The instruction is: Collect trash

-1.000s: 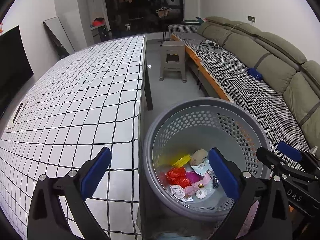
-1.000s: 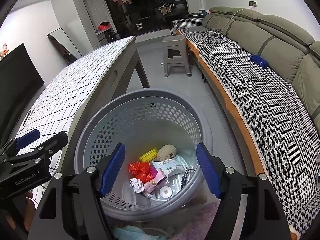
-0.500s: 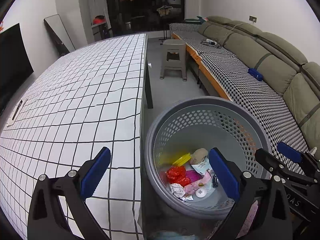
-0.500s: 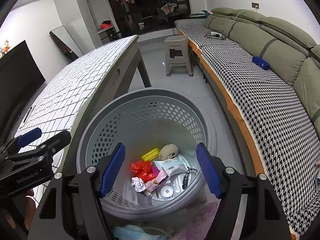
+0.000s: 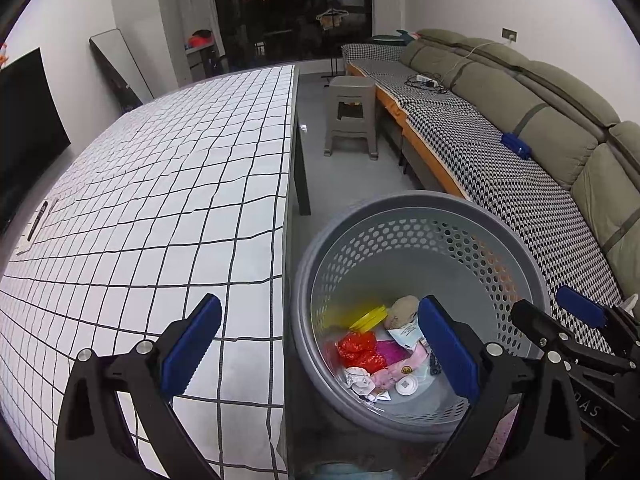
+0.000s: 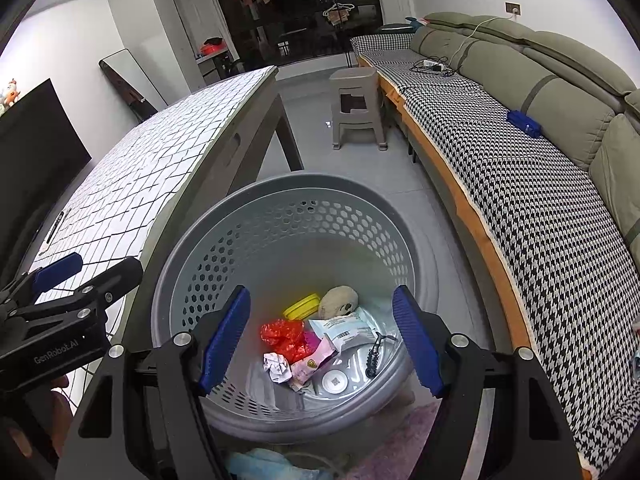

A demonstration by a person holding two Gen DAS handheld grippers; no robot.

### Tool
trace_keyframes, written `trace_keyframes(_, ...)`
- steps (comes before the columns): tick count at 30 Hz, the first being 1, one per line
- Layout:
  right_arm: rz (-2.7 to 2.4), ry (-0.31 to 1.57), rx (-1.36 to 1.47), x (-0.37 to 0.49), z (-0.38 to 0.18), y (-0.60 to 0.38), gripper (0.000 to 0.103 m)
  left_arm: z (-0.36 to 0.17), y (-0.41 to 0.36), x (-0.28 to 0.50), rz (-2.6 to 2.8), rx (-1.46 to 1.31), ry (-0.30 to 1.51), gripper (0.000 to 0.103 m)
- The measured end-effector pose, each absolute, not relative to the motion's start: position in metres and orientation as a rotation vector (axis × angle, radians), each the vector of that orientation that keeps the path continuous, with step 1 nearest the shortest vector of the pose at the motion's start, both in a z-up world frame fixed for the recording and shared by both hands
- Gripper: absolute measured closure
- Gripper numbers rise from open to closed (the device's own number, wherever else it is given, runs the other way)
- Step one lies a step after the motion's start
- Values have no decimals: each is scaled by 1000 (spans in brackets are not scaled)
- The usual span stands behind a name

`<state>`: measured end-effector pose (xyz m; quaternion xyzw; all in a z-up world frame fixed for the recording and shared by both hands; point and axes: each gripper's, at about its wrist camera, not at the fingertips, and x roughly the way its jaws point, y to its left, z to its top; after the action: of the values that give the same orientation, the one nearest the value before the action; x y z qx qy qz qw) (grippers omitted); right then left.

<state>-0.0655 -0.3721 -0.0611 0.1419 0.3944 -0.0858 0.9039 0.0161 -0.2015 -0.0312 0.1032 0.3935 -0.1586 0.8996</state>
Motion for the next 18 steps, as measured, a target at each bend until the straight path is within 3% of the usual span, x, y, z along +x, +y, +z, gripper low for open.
trace_keyframes(18,-170,818,293,-63,-63,-373,32,-35,-203,19,-317,220,824,6)
